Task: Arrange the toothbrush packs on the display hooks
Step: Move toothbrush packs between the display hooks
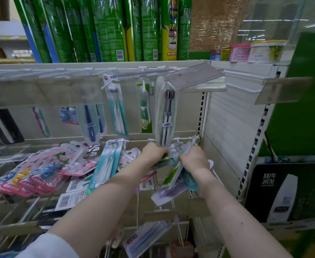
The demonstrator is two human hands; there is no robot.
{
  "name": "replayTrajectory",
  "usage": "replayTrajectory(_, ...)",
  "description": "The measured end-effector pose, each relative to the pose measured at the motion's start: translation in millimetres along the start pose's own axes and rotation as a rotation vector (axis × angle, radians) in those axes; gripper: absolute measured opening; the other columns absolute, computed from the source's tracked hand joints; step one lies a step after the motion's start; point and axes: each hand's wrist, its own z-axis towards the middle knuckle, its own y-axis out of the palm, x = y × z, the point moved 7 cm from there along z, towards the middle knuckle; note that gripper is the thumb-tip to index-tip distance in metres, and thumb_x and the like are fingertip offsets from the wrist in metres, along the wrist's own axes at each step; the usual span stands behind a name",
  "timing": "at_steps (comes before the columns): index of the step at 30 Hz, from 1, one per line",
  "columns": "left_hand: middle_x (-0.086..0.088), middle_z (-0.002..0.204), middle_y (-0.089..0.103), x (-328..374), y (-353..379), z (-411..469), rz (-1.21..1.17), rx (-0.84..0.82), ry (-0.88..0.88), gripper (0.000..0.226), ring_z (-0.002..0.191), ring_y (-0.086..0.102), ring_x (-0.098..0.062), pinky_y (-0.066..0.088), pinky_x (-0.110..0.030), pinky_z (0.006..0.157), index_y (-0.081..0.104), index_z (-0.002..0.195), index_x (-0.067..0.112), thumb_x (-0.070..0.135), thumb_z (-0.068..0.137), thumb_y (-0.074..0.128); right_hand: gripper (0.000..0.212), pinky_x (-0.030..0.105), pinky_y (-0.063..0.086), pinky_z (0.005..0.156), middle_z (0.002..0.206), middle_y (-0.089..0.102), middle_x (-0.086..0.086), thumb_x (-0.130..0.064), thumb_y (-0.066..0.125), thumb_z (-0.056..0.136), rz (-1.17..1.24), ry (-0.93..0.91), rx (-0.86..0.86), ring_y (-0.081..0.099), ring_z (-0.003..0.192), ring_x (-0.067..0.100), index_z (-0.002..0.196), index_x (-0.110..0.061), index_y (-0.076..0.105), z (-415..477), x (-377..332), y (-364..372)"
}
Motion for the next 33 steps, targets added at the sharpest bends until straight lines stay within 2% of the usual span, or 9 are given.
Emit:
replayTrajectory(5,-0.012,0.091,0.064,-1.9,-4.8,-13.6,-0.209,-0.061,-0.081,0.018,0.08,0.063,-0.024,0.053,-0.028,0.066,0.059,0.104,0.004,0.012,0.088,0.059,0.016,0.041,0.049,0.084,0.103,0.062,0.013,-0.017,0.05,0.089,0.147,0.036,-0.027,0.059,0.093,0.032,0.097,-0.005,0.057,-4.8,0.5,-5.0)
replayTrajectory(8,-0.011,0.074,0.062,-1.3,-7.9,-16.4,-0.331,-0.034,-0.119,0.006,0.062,0.063,-0.021,0.057,-0.031,0.065,0.057,0.089,0.001,0.001,0.091,0.052,0.012,0.036,0.044,0.071,0.098,0.061,0.01,-0.015,0.046,0.091,0.14,0.057,-0.03,0.057,0.087,0.029,0.098,-0.008,0.054,-8.8,-0.6,-7.5)
replayTrajectory(11,-0.021,0.091,0.066,-3.3,-10.3,-13.7,-0.257,0.025,-0.11,0.017,0.078,0.068,-0.031,0.057,-0.047,0.077,0.052,0.076,0.006,0.001,0.091,0.049,0.013,0.031,0.029,0.062,0.095,0.055,0.008,-0.016,0.044,0.094,0.155,0.068,-0.011,0.05,0.081,0.026,0.102,-0.007,0.049,-13.1,-1.2,-12.8)
replayTrajectory(15,-0.029,0.101,0.066,-6.6,-11.5,-12.5,-0.2,0.058,-0.048,0.011,0.09,0.067,-0.038,0.056,-0.048,0.083,0.054,0.075,0.004,0.005,0.085,0.049,0.021,0.034,0.047,0.07,0.101,0.06,0.014,-0.018,0.046,0.094,0.264,0.068,0.042,0.058,0.087,0.031,0.104,-0.001,0.052,-15.4,2.5,-14.3)
replayTrajectory(19,-0.028,0.099,0.062,-0.2,-21.5,-32.0,-0.181,0.138,0.01,0.022,0.068,0.069,-0.03,0.059,-0.033,0.061,0.051,0.069,0.004,0.001,0.089,0.042,0.016,0.029,0.044,0.061,0.081,0.058,0.008,-0.018,0.049,0.093,0.349,0.056,0.042,0.057,0.076,0.029,0.088,-0.004,0.056,-19.9,1.8,-16.7)
replayTrajectory(21,-0.029,0.106,0.059,-1.7,-23.9,-38.0,-0.182,0.168,0.027,0.021,0.051,0.063,-0.019,0.049,-0.02,0.043,0.053,0.073,0.0,0.002,0.09,0.041,0.016,0.03,0.046,0.064,0.079,0.059,0.009,-0.017,0.049,0.092,0.405,0.061,0.026,0.057,0.073,0.028,0.088,-0.005,0.059,-21.5,1.9,-16.2)
replayTrajectory(24,-0.028,0.113,0.057,-8.2,-24.8,-44.0,-0.229,0.193,0.015,0.017,0.054,0.061,-0.017,0.046,-0.018,0.04,0.056,0.091,-0.002,0.003,0.092,0.041,0.019,0.032,0.044,0.061,0.067,0.054,0.009,-0.014,0.049,0.091,0.451,0.07,0.004,0.052,0.062,0.025,0.079,-0.003,0.06,-24.0,1.3,-14.7)
replayTrajectory(29,-0.022,0.116,0.054,-17.2,-32.8,-61.3,-0.348,0.257,-0.03,0.02,0.059,0.06,-0.017,0.045,-0.018,0.035,0.052,0.109,-0.002,0.001,0.093,0.041,0.043,0.027,0.014,0.046,0.05,0.027,0.002,-0.006,0.048,0.089,0.453,0.031,0.005,0.023,0.046,0.017,0.053,-0.014,0.028,-30.1,-0.7,-19.1)
replayTrajectory(33,-0.019,0.114,0.055,-20.8,-39.3,-68.3,-0.397,0.296,-0.06,0.025,0.08,0.065,-0.031,0.059,-0.034,0.063,0.047,0.116,0.004,0.002,0.092,0.043,0.042,0.026,0.014,0.048,0.051,0.027,0.003,-0.008,0.051,0.089,0.512,0.024,0.02,0.023,0.047,0.018,0.054,-0.014,0.028,-36.0,-1.4,-20.2)
